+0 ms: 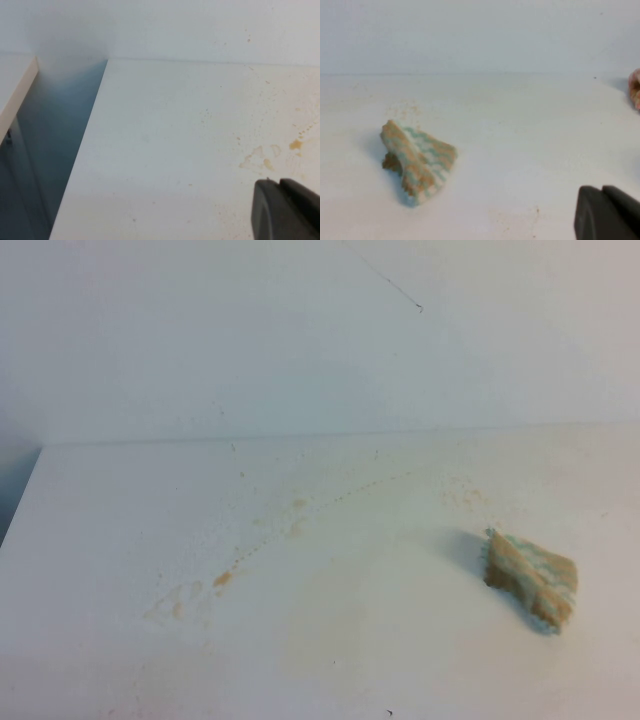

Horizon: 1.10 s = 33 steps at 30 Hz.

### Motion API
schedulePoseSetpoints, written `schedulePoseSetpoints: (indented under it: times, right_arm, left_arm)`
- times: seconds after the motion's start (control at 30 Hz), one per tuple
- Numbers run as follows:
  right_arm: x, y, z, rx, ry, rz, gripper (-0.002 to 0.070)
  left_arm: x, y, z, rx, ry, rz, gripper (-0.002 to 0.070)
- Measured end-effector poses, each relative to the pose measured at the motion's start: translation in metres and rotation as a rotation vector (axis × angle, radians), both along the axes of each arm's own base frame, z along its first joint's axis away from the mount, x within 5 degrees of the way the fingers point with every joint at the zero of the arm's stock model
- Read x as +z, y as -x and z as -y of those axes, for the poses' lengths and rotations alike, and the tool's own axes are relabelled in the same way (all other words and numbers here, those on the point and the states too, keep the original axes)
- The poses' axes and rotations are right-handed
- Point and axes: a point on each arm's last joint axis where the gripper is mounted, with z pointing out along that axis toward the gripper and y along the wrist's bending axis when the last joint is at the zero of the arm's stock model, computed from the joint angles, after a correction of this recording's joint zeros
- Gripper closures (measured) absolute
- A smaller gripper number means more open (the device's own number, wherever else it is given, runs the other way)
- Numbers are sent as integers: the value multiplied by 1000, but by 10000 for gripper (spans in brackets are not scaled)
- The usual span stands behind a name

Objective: Wipe the table

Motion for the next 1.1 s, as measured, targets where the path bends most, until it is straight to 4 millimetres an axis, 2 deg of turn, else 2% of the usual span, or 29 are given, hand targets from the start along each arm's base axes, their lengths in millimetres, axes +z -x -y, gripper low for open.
schedulePoseSetpoints:
  times: [0.13, 0.3, 0.53, 1.1]
  right_arm:
    - [-19, -6, 0, -59, -44, 49, 678]
    - [-20, -8, 0, -67, -58, 88, 678]
    - [-33, -4, 2, -98, -38, -50, 678]
    - [-35, -4, -1, -56, -4, -79, 678]
  left_arm:
    - [0, 0, 0, 0, 0, 0, 675]
    - [0, 0, 0, 0, 0, 0, 675]
    - [0, 0, 0, 0, 0, 0, 675]
    - [0, 0, 0, 0, 0, 0, 678]
